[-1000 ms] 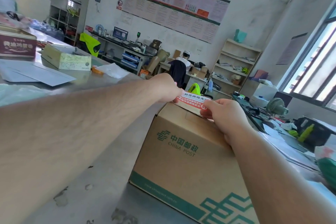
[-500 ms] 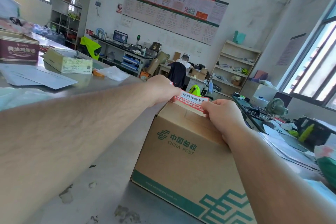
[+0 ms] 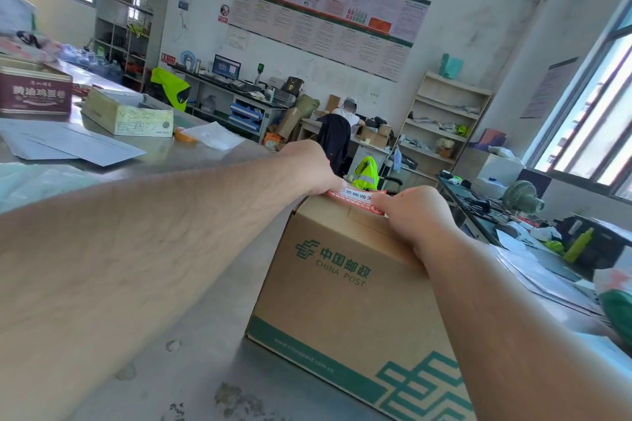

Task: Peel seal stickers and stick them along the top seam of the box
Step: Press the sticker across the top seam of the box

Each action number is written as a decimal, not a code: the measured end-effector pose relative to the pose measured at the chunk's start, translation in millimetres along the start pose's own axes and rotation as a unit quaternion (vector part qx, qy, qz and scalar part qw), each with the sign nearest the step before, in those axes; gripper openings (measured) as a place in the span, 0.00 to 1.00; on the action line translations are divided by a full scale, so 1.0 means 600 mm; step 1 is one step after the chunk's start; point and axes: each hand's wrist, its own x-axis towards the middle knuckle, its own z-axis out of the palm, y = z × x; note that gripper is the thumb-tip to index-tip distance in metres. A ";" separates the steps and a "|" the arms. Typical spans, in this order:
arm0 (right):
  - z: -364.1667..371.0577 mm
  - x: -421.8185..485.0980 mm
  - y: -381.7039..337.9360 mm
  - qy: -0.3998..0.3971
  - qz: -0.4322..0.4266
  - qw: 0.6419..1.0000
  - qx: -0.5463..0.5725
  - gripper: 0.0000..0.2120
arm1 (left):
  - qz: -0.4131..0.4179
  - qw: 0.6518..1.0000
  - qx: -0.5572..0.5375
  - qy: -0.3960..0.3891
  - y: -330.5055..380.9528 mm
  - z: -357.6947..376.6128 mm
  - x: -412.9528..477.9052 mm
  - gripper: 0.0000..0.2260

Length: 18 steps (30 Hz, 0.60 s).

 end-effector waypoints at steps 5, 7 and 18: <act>0.009 0.004 0.007 0.022 -0.016 0.999 -0.042 0.19 | -0.001 1.000 0.020 0.017 0.008 0.014 0.010 0.18; 0.011 0.005 0.009 0.034 -0.016 0.998 -0.057 0.18 | 0.006 0.999 0.026 0.018 0.010 0.020 0.016 0.18; 0.034 0.009 0.008 0.052 -0.059 0.983 -0.166 0.19 | 0.020 0.997 0.063 0.035 0.007 0.031 0.019 0.14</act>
